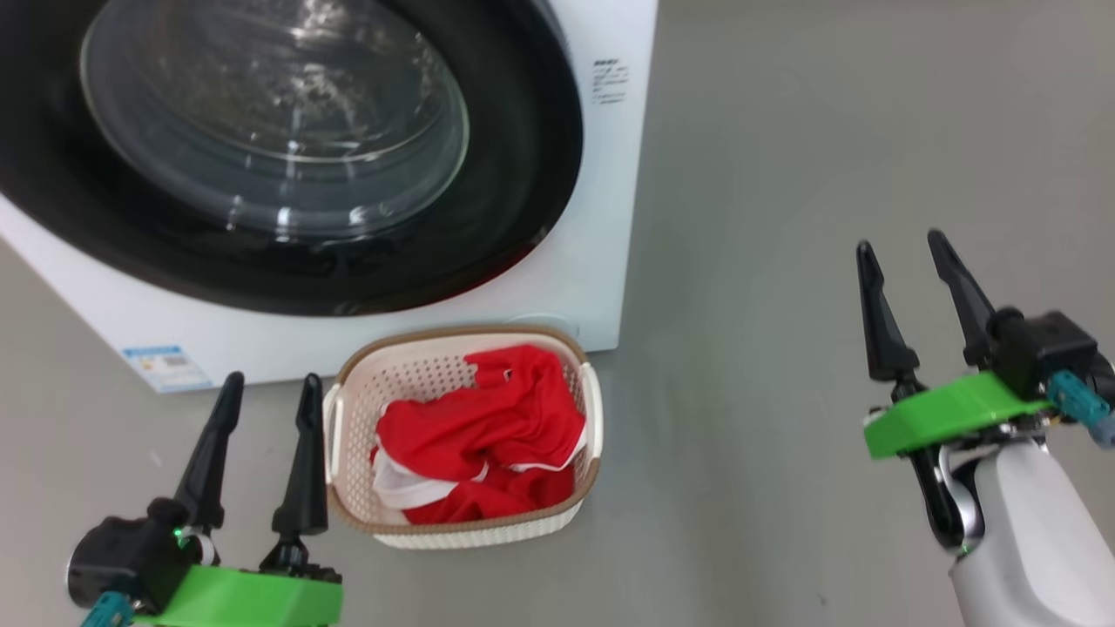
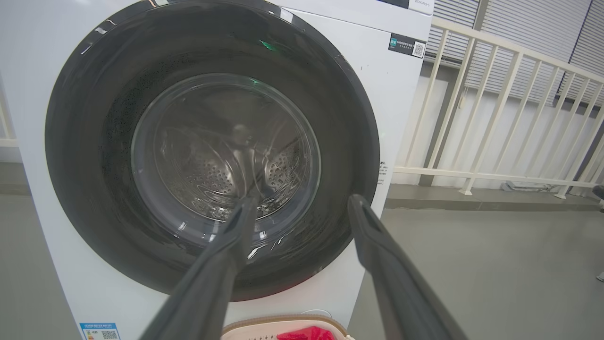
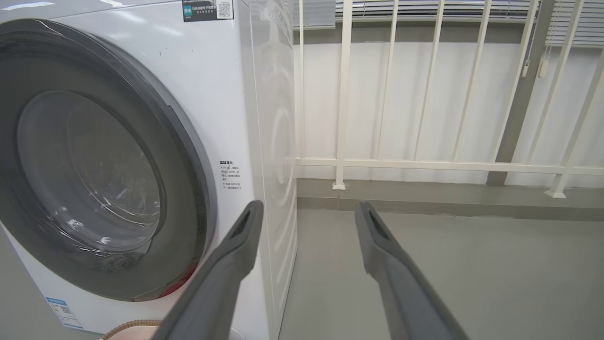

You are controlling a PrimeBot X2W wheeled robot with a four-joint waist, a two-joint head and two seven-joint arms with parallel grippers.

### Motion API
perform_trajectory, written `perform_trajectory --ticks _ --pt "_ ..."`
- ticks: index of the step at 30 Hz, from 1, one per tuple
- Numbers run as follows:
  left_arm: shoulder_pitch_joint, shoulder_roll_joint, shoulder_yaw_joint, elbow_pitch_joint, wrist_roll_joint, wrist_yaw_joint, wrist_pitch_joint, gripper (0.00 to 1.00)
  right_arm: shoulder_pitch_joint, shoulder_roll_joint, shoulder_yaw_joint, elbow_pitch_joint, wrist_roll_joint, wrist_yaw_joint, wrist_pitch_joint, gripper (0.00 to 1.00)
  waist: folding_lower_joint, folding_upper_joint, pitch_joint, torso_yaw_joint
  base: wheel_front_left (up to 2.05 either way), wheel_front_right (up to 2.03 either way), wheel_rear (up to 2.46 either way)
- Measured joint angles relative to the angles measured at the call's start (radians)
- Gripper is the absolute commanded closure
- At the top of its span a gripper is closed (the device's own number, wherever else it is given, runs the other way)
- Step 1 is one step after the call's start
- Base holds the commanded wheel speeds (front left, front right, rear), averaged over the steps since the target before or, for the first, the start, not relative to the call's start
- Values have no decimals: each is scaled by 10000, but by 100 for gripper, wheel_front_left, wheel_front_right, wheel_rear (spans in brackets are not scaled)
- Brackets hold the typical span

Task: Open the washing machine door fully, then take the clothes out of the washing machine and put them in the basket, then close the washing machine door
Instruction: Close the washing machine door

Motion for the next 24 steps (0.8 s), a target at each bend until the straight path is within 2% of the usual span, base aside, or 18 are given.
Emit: perform_trajectory --ticks 14,24 --pt "1206 42 431 -144 464 46 0 0 2164 86 -35 -1212 291 0 0 0 0 0 -1062 -668 0 0 0" --pt "1691 136 552 58 627 111 0 0 3089 127 140 -1724 288 0 0 0 0 0 -1400 -675 0 0 0"
